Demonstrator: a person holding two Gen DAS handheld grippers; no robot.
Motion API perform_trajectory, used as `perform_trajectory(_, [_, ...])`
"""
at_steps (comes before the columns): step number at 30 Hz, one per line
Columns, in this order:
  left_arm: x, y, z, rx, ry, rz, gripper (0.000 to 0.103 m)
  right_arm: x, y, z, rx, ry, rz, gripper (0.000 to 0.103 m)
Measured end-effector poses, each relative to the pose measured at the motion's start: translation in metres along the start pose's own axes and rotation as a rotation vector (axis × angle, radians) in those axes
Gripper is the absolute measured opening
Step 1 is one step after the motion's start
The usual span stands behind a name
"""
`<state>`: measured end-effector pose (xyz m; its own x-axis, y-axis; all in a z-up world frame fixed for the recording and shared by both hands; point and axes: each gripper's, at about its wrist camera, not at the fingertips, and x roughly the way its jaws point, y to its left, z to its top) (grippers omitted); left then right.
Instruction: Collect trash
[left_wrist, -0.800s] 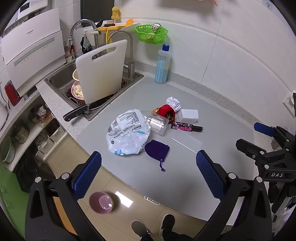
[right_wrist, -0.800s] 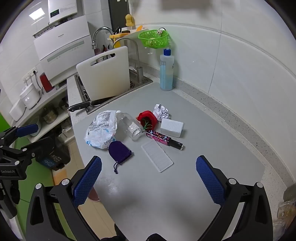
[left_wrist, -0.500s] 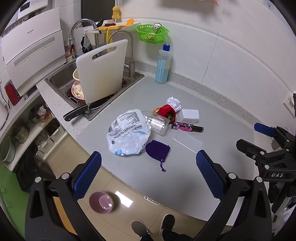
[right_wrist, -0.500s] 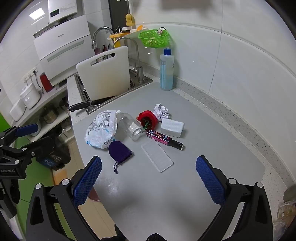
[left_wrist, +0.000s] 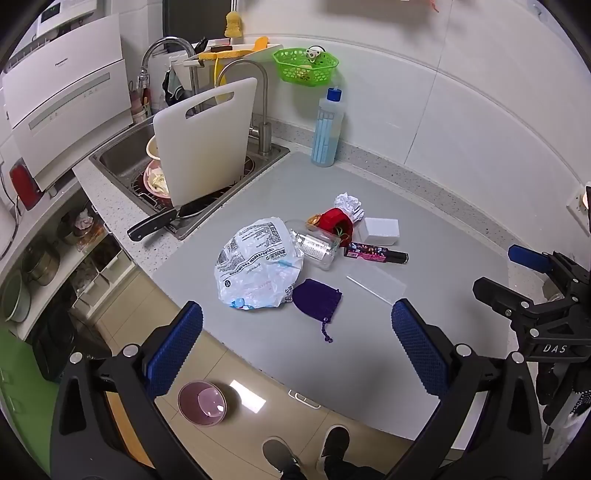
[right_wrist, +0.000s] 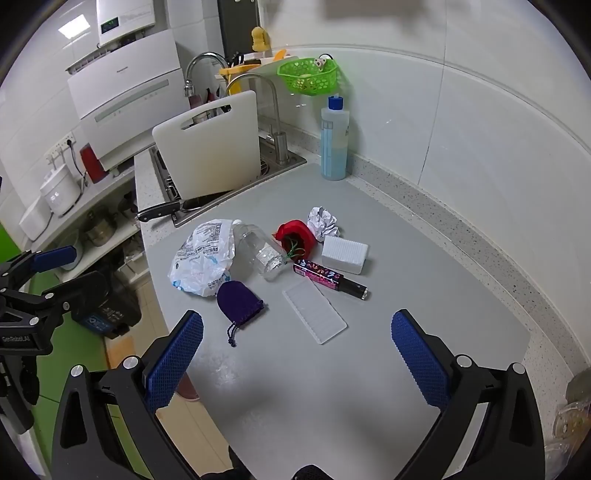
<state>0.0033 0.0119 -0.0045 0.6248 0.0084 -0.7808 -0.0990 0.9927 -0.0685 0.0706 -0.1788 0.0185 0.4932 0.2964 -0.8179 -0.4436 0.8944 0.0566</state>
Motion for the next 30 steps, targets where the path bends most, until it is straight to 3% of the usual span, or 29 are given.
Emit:
perform_trajectory(15, [0.017, 0.011, 0.003, 0.001, 0.021, 0.005, 0.100, 0.012, -0.005, -0.001, 0.009, 0.027, 0.002, 0.098])
perform_trajectory(21, [0.054, 0.023, 0.008, 0.054, 0.027, 0.033, 0.100, 0.025, -0.009, -0.003, 0.011, 0.046, 0.008, 0.098])
perform_trajectory(30, [0.124, 0.056, 0.028, 0.020, 0.103, 0.110, 0.100, 0.042, -0.021, -0.003, 0.031, 0.085, 0.008, 0.098])
